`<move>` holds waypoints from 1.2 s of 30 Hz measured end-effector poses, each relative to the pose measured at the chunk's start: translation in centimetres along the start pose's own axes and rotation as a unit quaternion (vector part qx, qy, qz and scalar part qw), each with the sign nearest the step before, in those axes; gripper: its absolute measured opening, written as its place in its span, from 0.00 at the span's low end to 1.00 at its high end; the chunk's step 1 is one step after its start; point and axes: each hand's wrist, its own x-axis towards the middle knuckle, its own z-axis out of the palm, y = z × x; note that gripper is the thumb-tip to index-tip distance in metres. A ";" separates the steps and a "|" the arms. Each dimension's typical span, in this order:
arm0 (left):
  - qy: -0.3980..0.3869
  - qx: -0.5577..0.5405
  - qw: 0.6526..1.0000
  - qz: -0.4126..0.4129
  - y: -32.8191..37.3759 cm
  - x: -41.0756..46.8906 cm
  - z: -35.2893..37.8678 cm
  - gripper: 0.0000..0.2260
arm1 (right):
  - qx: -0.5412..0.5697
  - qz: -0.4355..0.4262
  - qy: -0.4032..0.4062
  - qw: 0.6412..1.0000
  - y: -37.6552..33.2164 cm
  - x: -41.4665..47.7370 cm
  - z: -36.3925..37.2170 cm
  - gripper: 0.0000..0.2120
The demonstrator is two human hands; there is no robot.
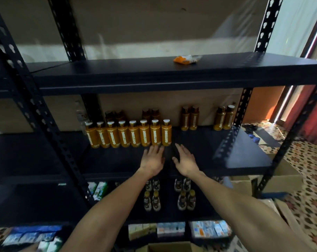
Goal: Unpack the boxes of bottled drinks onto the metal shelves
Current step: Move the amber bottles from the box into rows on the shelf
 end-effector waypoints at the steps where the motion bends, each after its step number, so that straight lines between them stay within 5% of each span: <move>1: -0.010 -0.011 1.000 -0.003 0.3 -0.4 0.6 0.26 | -0.014 -0.001 -0.005 1.000 0.2 -0.7 0.3 0.31; 13: 0.014 -0.027 0.998 0.046 4.7 -10.0 10.1 0.26 | -0.153 -0.052 -0.007 0.987 5.1 -12.0 8.2 0.29; 28: -0.281 -0.154 0.946 0.048 10.2 -22.2 26.6 0.24 | -0.080 0.104 -0.223 0.966 16.3 -26.4 20.9 0.34; 36: -0.379 -0.183 0.907 0.000 10.3 -26.5 39.8 0.26 | -0.032 0.124 -0.283 0.951 24.3 -29.5 31.3 0.25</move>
